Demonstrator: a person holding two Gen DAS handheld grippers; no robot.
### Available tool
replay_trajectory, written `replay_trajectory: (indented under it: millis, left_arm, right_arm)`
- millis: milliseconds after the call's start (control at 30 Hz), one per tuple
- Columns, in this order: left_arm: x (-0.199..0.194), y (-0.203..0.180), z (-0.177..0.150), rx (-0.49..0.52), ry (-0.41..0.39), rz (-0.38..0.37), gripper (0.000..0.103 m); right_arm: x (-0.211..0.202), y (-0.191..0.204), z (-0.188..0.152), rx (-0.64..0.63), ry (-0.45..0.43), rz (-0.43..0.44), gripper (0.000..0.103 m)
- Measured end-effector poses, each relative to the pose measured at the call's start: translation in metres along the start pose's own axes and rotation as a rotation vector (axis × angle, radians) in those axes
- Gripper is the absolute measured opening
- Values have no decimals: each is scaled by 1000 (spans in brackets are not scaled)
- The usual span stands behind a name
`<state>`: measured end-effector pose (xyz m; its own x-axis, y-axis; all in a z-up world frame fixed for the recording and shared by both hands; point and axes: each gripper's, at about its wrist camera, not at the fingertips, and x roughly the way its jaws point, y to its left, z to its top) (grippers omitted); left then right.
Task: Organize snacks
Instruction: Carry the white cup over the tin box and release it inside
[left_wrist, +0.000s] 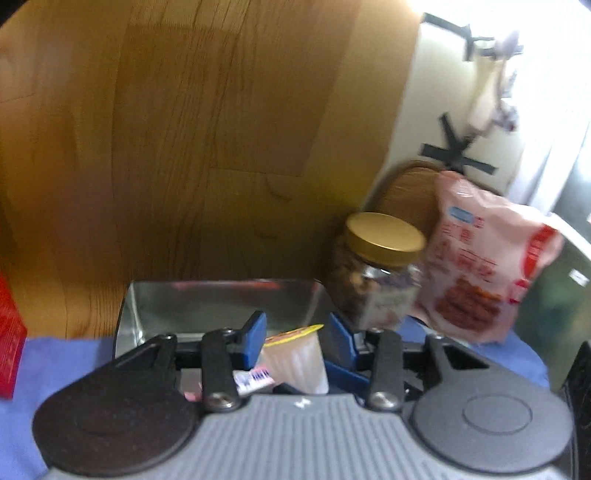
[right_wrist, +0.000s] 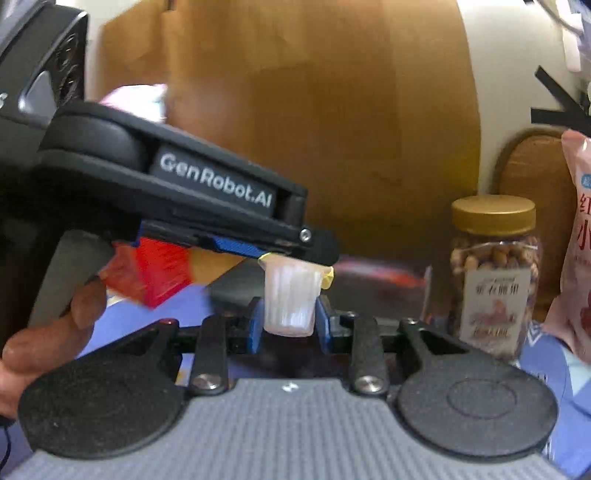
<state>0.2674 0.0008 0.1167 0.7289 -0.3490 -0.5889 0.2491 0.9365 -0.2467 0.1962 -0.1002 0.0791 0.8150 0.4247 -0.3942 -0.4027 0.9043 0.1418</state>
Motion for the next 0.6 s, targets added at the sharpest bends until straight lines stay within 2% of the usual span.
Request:
replay_trajectory:
  millis: [133,200,300,367,433,500,533,600]
  left_arm:
    - [27,20,1,-50,49,32,41]
    - [17,28,-5,-62,26,12,44]
    - [-10,38,-20,-59,-28,1,49]
    - [-24,44,-36,-67,-24,-12,49]
    - [-30,46,-51,-64,10,-33,49]
    - [-31,42,-67,-38,52,-31,49]
    - [-28,40,-73,-20,69,-20,49]
    - [-18,38,-85,1,106,50,50]
  right_arm:
    - [37,-18,4,-10,39,-32,35]
    - [41,-23,3,-5,29,-43,38]
    - [21,-31,-2,35,-10,11,40]
    - [3,-44,-9,85,-14,27,40]
    - [-11,-63,-19,176,-1,50,40]
    - [-19,-84,-30,275,57,50,40]
    - [-23,-92,-36,312,77,38,39]
    - [-30,-106,-49,374,88,19,40]
